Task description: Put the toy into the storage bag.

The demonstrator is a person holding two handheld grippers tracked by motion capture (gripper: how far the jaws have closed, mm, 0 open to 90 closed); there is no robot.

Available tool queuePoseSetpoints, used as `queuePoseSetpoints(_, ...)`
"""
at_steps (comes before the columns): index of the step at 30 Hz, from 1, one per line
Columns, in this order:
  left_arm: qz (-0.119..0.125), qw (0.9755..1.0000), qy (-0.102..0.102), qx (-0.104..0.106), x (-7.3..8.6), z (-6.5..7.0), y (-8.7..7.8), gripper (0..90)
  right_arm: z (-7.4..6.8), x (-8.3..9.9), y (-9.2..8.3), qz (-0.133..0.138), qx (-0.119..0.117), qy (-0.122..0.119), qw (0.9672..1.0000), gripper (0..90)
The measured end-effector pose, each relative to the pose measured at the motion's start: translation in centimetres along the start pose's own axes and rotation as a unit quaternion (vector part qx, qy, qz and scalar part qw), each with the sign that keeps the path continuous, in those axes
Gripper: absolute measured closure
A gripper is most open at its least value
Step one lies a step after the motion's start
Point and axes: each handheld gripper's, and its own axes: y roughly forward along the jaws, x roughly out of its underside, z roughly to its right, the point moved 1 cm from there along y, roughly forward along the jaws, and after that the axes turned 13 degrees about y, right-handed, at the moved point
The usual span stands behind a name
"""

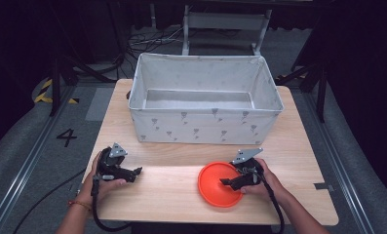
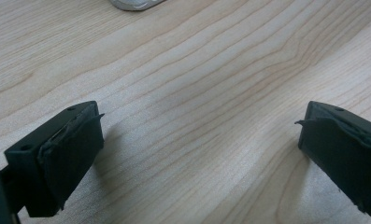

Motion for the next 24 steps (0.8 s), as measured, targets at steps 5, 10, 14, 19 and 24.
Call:
queuePoseSetpoints(5,-0.001,1.0000,0.000,0.000,0.0,0.0,0.0,0.5,1.3,-0.2,-0.4,0.016,-0.011,0.051,0.9985,57.3)
queuePoseSetpoints(10,0.000,1.0000,0.001,0.001,0.0,0.0,0.0,0.5,1.7,-0.2,-1.1,0.023,-0.021,0.063,0.9975,68.0)
queuePoseSetpoints(14,0.000,1.0000,0.001,0.001,0.0,0.0,0.0,0.5,2.2,-0.2,-2.1,0.036,-0.048,0.074,0.9954,75.8)
queuePoseSetpoints(19,-0.001,1.0000,0.002,0.001,0.0,0.0,0.0,0.5,2.1,-0.3,-3.1,0.043,-0.057,0.065,0.9953,78.7)
queuePoseSetpoints(24,0.000,1.0000,0.000,-0.001,0.0,0.0,0.0,0.5,1.3,-0.6,-4.7,0.066,-0.072,0.038,0.9945,81.6)
